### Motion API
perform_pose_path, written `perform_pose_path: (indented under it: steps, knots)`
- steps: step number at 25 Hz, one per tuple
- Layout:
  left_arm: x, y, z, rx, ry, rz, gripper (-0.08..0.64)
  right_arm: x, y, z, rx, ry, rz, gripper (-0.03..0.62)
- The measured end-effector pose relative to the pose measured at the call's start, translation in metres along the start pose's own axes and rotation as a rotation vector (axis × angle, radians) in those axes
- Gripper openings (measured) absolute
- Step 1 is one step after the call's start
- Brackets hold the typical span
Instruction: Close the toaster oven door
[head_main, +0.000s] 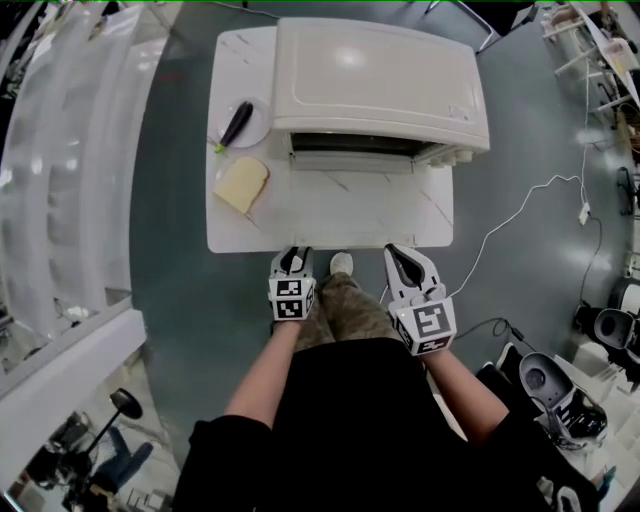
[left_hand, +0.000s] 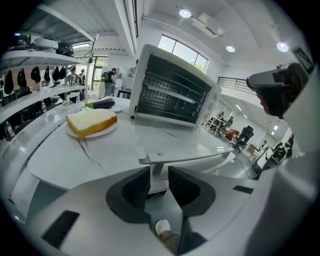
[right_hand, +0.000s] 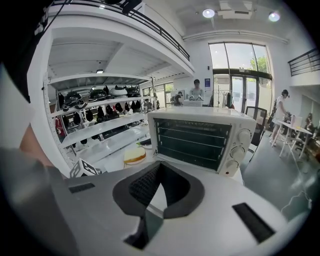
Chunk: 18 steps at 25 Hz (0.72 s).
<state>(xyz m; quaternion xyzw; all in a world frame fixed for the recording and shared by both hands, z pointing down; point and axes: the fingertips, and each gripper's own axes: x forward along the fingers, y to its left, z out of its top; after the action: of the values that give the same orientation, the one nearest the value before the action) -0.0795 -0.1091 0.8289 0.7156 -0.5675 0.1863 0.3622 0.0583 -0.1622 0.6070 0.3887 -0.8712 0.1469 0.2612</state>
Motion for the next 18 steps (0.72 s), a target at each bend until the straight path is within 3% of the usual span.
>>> perform_pose_path:
  steps: [11,18]
  knots:
    - [0.0077,0.0045,0.0005,-0.032,0.031,0.014,0.086,0.0049,-0.0028,-0.0034,0.003,0.013,0.001,0.021]
    - [0.0067,0.004,0.0025,-0.092,0.062,0.02,0.086,0.0023,-0.0043,0.0009,0.028,0.008,-0.012,0.021]
